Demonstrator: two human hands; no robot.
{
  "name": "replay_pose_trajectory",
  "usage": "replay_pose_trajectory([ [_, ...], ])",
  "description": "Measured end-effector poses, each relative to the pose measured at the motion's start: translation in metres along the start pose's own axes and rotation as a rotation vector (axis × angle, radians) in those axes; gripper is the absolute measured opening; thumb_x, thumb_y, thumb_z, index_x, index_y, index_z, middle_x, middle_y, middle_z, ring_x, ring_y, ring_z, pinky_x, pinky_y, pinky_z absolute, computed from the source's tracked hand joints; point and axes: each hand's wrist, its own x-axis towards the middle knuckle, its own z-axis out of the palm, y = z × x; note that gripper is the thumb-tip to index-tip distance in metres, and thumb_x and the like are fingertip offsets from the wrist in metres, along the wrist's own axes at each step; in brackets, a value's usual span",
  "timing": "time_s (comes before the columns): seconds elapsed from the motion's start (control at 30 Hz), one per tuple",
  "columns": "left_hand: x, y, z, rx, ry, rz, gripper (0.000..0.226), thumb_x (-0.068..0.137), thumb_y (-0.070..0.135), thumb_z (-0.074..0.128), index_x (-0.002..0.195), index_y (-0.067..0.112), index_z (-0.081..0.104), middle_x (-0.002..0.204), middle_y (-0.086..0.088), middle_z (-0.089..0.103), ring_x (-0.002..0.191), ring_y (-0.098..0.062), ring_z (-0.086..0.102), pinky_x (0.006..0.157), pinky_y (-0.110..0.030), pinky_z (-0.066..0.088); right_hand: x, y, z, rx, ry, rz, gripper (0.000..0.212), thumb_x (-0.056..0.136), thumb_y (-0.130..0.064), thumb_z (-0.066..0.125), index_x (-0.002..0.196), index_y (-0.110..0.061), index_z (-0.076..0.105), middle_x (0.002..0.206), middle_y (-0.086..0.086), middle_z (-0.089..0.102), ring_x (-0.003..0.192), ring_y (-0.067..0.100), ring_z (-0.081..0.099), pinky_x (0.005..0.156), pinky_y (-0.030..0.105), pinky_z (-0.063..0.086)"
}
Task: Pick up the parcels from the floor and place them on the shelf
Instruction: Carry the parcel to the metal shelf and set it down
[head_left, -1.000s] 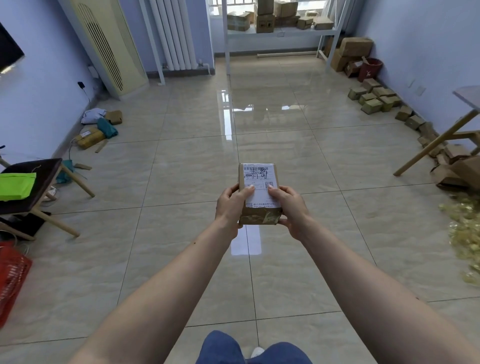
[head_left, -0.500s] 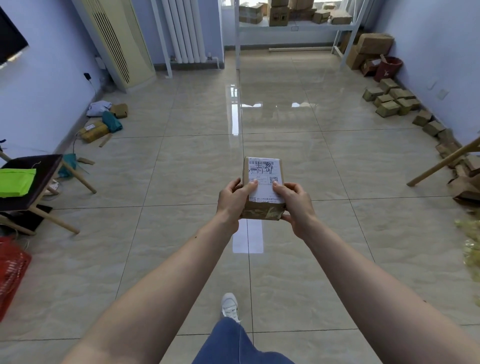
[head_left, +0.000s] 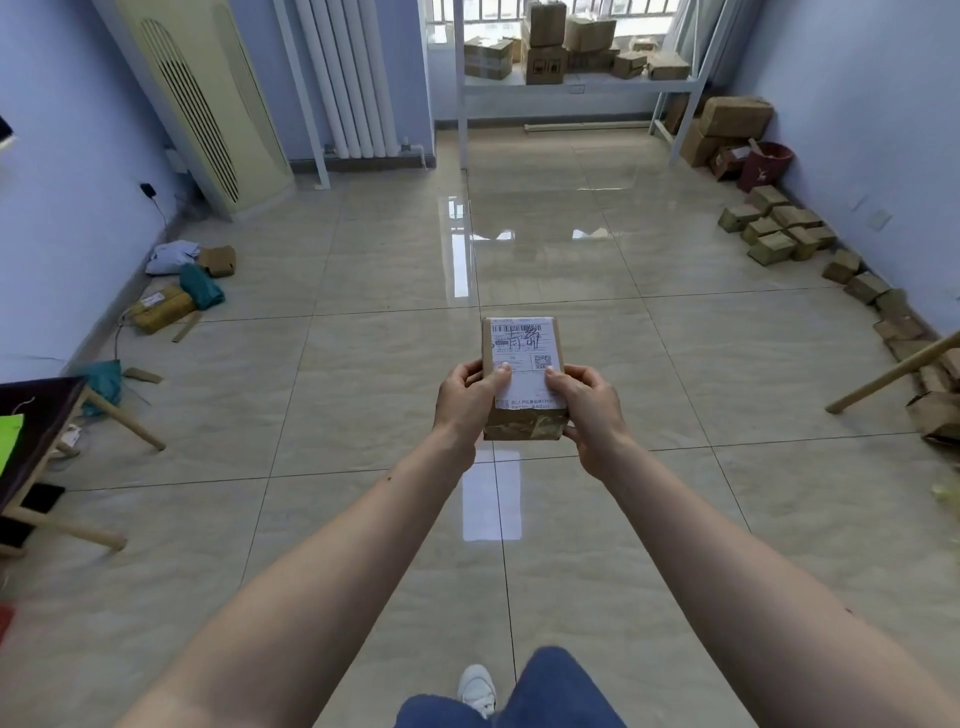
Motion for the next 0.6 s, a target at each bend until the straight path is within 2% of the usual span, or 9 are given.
replay_pose_trajectory([
  [0.2, 0.070, 0.023, 0.014, 0.035, -0.006, 0.001, 0.045, 0.089, 0.025, 0.068, 0.129, 0.009, 0.055, 0.118, -0.008, 0.070, 0.087, -0.013, 0.070, 0.053, -0.015, 0.054, 0.068, -0.022, 0.015, 0.010, 0.024, 0.007, 0.023, 0.091, -0.023, 0.067, 0.110, -0.012, 0.062, 0.112, 0.014, 0.072, 0.103, 0.028, 0.071, 0.091, 0.051, 0.058],
  [0.33, 0.125, 0.040, 0.033, 0.045, 0.004, 0.014, 0.045, 0.090, 0.024, 0.067, 0.129, 0.008, 0.054, 0.118, -0.008, 0.070, 0.087, -0.013, 0.070, 0.055, -0.016, 0.054, 0.124, -0.044, 0.021, 0.001, 0.042, 0.005, 0.035, 0.091, -0.023, 0.067, 0.120, -0.005, 0.061, 0.114, 0.015, 0.072, 0.106, 0.030, 0.071, 0.093, 0.051, 0.057],
  [0.6, 0.238, 0.088, 0.092, 0.049, 0.032, 0.049, 0.044, 0.091, 0.021, 0.066, 0.129, 0.005, 0.054, 0.118, -0.009, 0.069, 0.083, -0.009, 0.068, 0.052, -0.013, 0.052, 0.247, -0.106, 0.019, -0.005, 0.019, -0.032, 0.037, 0.092, -0.020, 0.067, 0.123, -0.001, 0.062, 0.117, 0.017, 0.072, 0.109, 0.033, 0.069, 0.096, 0.051, 0.055],
])
